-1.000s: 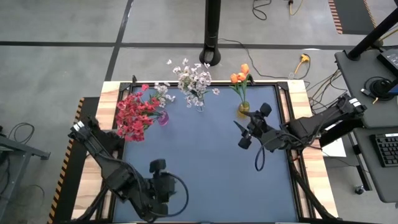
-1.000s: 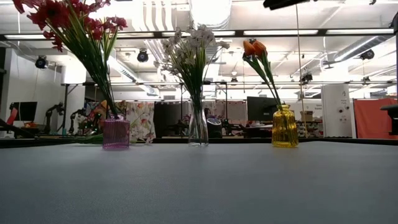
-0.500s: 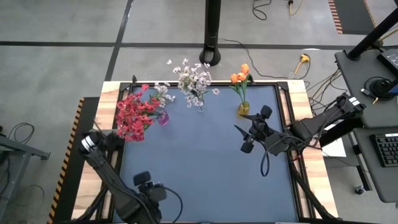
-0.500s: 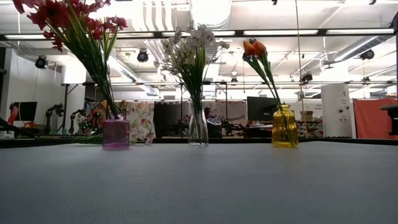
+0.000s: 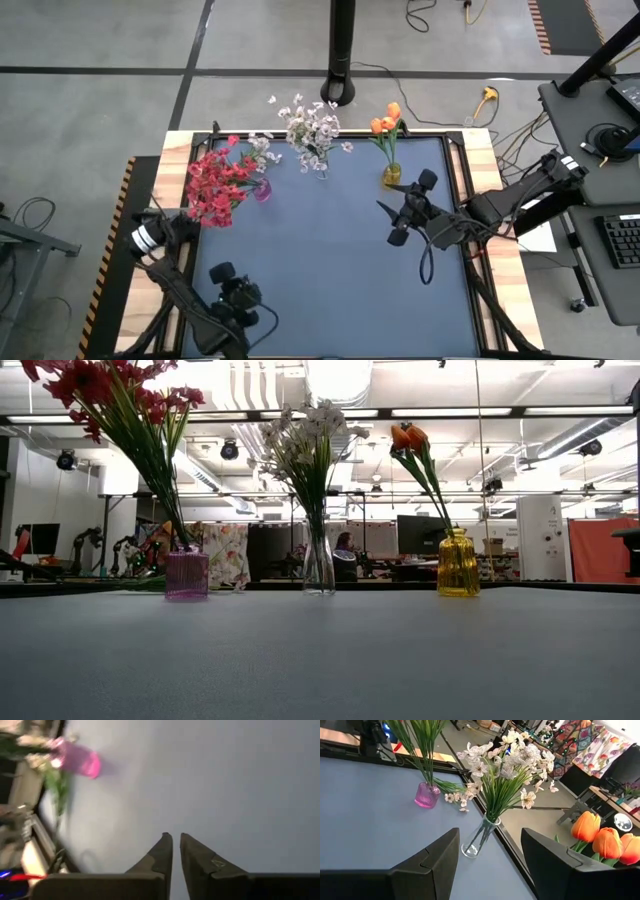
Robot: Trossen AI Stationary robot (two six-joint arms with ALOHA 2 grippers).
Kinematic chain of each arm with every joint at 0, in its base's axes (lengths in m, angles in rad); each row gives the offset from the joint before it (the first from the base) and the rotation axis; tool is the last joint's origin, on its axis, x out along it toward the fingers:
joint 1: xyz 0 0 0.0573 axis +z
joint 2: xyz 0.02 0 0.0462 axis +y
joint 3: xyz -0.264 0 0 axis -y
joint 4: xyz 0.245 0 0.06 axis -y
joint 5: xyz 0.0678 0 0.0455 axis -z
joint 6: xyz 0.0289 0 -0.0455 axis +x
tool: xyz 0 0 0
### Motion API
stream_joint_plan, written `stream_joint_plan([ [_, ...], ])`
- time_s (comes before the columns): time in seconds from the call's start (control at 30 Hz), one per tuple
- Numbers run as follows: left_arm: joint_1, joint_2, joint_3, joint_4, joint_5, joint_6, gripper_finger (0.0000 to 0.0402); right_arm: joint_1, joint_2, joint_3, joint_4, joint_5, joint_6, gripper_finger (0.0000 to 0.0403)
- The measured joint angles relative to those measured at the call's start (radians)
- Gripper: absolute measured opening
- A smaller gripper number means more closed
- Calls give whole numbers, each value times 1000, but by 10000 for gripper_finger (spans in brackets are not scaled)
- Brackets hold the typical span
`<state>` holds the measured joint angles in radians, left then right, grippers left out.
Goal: Sort flowers into vase by color
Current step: Adjust the purple vase
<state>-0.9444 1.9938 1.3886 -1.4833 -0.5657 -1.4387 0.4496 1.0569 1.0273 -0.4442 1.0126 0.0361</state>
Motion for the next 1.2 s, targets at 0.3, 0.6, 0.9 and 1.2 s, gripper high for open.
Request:
stream_joint_plan([
  [0.3, 36, -36, -288, 51, -19, -105, 0, 0, 0, -5, -23, 0, -3, 206],
  [0.6, 140, -64, -428, 88, -35, -28, 0, -5, 0, -7, -23, 1, -3, 206],
  [0.9, 217, -100, -492, 236, -46, 135, 0, -5, 0, -7, -19, 9, -3, 206],
  [1.2, 249, -136, -544, 295, 7, 363, 0, -5, 0, -7, 30, 11, -7, 206],
])
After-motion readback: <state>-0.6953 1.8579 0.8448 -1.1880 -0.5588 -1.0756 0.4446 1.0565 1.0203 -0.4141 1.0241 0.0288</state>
